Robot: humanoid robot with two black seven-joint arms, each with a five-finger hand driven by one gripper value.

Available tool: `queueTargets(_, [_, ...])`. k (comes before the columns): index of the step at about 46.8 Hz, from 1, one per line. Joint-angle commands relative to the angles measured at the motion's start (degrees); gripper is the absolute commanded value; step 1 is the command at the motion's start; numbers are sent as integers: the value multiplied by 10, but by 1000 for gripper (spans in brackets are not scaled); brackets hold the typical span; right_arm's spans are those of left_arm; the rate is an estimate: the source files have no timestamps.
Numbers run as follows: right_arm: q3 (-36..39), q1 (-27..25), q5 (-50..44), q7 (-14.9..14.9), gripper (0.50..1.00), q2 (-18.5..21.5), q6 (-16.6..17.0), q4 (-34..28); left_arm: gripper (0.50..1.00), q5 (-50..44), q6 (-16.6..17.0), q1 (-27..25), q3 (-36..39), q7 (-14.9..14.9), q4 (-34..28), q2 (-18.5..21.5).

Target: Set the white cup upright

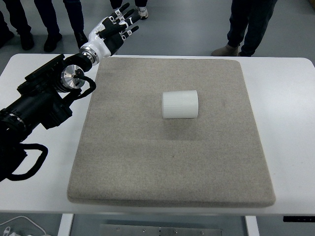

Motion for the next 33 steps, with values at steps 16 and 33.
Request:
queueTargets(16, [0, 0, 0, 0, 930, 0, 0, 0, 994, 210, 8, -3, 3, 0, -61, 3])
queueTargets(33, [0, 0, 0, 0, 930, 0, 0, 0, 992, 425, 6, -10, 36, 7, -153, 36])
